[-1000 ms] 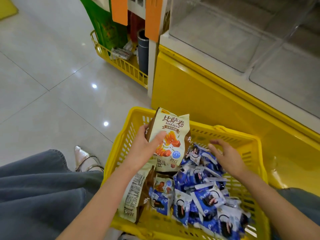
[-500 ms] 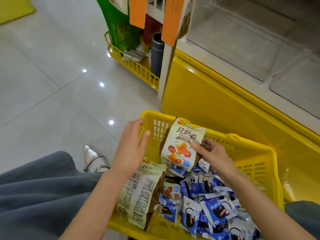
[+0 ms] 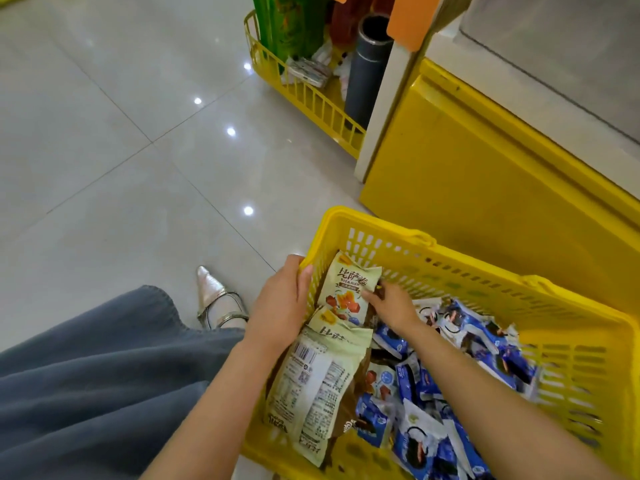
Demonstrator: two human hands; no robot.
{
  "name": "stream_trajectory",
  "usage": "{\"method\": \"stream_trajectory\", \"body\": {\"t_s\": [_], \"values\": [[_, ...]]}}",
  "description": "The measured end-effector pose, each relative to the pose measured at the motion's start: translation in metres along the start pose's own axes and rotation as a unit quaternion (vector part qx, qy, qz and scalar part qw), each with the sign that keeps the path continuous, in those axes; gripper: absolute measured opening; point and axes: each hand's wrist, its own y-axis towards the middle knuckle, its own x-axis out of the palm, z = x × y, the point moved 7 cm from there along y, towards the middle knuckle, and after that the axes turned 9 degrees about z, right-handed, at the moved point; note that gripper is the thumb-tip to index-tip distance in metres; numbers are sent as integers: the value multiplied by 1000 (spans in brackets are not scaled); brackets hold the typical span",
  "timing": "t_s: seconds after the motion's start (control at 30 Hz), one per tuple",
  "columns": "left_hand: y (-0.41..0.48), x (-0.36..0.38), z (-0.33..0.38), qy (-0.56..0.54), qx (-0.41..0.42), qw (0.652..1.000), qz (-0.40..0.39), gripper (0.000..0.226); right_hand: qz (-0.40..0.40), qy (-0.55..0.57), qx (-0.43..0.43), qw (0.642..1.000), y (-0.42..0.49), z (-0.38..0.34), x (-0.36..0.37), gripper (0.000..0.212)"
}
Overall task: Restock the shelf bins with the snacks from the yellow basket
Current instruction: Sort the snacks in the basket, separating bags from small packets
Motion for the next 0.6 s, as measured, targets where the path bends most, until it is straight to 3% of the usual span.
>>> {"method": "stream_trajectory", "body": {"t_s": [0.1,0.2,0.3,0.37,0.47,0.6], "values": [[0,-1,-2,-9,-6,1000,4,43,-38,-88,-9,995,4,14,9,38],[0,-1,-4,-27,-16,999,5,43,-29,-216,-86,972,2,22,3,53],[1,-1,-4,-47,-21,999,2,38,-91,-246,-114,958,-12,41,-6,64],[1,0,-4,-69,-28,997,-1,29,-117,-302,-132,937,-24,55,-14,63],[2,-1,-5,-82,-38,996,-3,34,-112,-367,-133,914,-38,63,-24,58],[1,-1,-4,-75,-37,996,-1,38,-73,-320,-95,940,-51,64,-42,53]]}}
